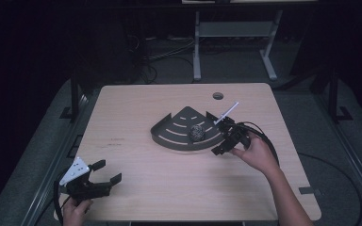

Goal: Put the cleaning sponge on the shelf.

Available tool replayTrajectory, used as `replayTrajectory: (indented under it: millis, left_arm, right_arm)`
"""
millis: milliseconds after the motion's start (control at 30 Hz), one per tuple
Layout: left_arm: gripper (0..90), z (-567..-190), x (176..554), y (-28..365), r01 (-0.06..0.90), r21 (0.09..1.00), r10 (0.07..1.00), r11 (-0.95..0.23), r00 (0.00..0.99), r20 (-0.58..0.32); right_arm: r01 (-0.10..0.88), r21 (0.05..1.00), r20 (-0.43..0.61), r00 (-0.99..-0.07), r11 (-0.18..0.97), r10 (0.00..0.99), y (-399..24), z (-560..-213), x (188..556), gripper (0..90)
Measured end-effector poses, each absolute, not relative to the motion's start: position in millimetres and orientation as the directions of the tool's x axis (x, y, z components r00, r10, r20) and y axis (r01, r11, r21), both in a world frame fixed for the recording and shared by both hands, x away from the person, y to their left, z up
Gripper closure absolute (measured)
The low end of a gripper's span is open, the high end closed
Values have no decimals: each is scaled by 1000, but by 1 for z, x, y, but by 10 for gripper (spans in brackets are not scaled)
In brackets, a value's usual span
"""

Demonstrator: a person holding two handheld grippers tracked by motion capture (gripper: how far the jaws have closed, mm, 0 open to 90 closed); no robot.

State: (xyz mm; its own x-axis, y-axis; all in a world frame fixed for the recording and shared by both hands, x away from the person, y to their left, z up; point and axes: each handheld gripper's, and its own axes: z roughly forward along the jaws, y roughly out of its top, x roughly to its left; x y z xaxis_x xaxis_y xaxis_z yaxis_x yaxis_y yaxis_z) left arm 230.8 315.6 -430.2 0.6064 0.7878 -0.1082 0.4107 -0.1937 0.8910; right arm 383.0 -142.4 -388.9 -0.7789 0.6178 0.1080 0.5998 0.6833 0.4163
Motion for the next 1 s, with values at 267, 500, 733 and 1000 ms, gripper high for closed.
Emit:
replayTrajectory:
  millis: [267,500,733,1000]
  left_arm:
    - [133,-430,230,319,407,893,793,-191,601,-104]
    - [133,-430,230,320,406,891,797,-205,597,-88]
    - [133,-431,230,322,409,890,802,-202,591,-90]
    - [133,-431,229,322,401,892,802,-207,592,-81]
  right_arm:
    - [601,410,103,-777,685,620,-149,-394,376,205]
    - [609,420,102,-769,673,632,-159,-400,366,207]
    - [609,427,99,-766,668,635,-166,-403,358,209]
    - [615,433,93,-758,659,646,-178,-406,347,208]
